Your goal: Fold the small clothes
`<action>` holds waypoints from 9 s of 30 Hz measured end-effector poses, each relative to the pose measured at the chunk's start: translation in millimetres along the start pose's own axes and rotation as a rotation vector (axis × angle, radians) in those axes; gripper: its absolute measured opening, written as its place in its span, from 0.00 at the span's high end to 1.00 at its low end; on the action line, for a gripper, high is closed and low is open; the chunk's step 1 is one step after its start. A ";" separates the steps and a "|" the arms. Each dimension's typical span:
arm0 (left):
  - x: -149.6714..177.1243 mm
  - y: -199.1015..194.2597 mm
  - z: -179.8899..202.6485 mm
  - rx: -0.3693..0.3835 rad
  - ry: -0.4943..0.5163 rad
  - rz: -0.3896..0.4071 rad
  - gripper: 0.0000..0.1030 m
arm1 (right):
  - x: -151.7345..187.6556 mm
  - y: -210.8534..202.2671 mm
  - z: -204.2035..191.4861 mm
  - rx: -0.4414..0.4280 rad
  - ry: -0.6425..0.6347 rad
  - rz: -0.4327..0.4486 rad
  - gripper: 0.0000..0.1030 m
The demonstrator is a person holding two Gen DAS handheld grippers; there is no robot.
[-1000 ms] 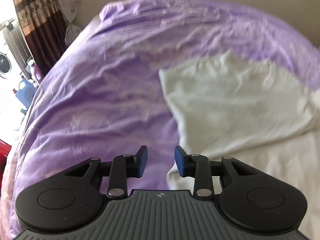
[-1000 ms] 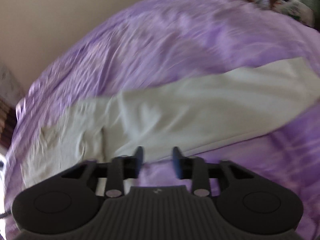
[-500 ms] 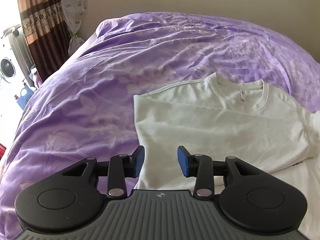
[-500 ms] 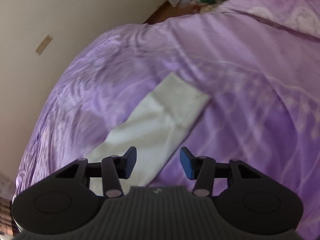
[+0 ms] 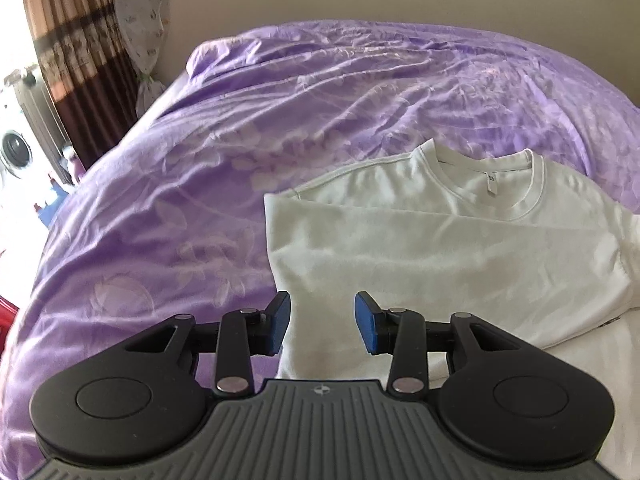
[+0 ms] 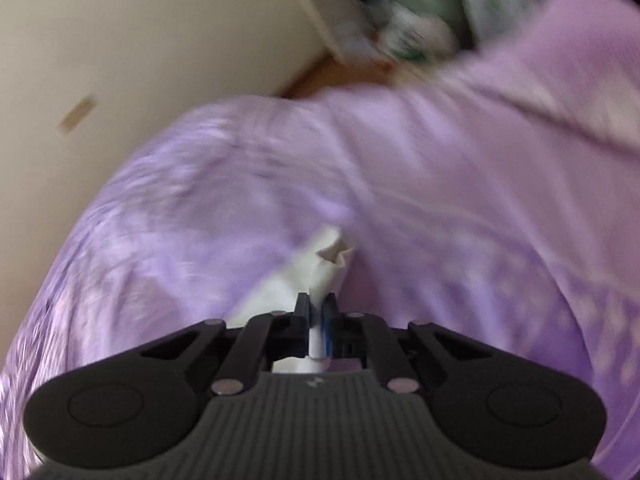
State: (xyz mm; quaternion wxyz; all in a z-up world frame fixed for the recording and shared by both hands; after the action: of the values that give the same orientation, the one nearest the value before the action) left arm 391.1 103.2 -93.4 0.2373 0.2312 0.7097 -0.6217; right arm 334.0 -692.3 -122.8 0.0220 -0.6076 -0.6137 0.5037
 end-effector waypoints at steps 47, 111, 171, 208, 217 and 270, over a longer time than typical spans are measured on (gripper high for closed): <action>12.3 50.2 -40.8 0.475 -0.256 -0.058 0.31 | 421.1 -50.7 -413.6 -0.531 -0.871 -0.554 0.62; 18.1 86.7 -26.2 0.250 -0.125 -0.053 0.87 | 260.1 63.0 -262.1 -0.270 -0.573 -0.579 1.00; 206.8 -226.8 20.3 0.373 1.172 -0.074 0.35 | 325.9 -301.7 -148.5 -0.466 -1.397 -0.482 0.62; 176.4 -237.2 7.7 0.274 0.810 0.126 0.96 | 375.6 -309.5 -87.9 -0.369 -2.110 -0.188 0.55; 177.5 -237.1 6.4 0.267 0.790 0.124 0.96 | 399.4 -315.4 -72.2 -0.351 -2.401 0.018 0.92; -17.3 -128.4 1.9 -0.054 0.655 0.273 0.96 | 222.9 -217.1 -311.5 -0.444 -1.400 0.168 1.00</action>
State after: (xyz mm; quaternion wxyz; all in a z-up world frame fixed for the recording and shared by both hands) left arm 324.7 85.4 16.4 0.0841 0.5044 0.7269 -0.4583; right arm 317.9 -283.5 39.9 -0.5365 -0.1792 -0.5231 0.6375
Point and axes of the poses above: each gripper's, at about its wrist camera, not at the fingertips, and y roughly the way its jaws point, z to its right, x to its underside, the point moved 4 cm from there along y, roughly the way its jaws point, and after that the axes turned 4 degrees about y, right-handed, at the moved point
